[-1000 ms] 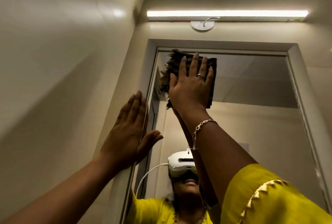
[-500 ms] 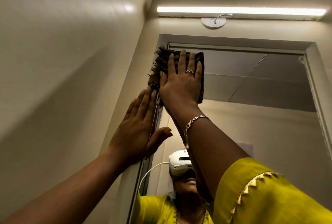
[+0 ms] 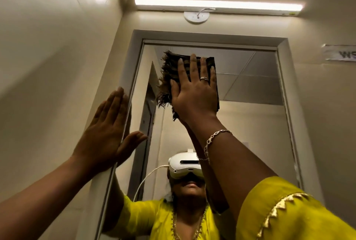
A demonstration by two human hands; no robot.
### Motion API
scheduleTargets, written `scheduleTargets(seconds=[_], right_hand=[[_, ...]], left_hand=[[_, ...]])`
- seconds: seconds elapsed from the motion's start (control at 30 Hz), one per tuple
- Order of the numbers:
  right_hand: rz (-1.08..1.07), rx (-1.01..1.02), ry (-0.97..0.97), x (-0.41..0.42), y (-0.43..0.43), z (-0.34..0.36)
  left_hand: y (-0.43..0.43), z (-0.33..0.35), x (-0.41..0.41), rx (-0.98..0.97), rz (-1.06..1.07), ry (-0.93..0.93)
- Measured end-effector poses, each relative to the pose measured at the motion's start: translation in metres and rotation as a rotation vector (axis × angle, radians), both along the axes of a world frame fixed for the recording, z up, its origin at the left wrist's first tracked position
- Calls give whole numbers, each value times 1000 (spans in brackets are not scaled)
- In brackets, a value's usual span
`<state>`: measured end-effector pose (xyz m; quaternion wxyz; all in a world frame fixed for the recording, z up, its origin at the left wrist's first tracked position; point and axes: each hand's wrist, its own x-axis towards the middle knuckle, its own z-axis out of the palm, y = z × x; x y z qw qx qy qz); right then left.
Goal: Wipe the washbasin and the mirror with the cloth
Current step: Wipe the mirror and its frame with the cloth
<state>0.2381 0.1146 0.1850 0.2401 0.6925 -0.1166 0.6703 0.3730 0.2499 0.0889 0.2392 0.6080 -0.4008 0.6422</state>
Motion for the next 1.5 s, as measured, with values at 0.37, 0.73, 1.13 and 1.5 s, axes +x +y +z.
scheduleTargets(seconds=[0.37, 0.73, 1.13, 1.5], right_hand=[[-56, 16, -99, -60, -64, -4], [-143, 60, -129, -107, -107, -1], [-119, 169, -217, -80, -83, -18], [-60, 141, -161, -1, -2, -27]], left_hand=[[-15, -3, -8, -77, -67, 24], [-15, -2, -1, -59, -13, 40], [-15, -4, -13, -97, -190, 56], [-14, -5, -6, -103, -215, 39]])
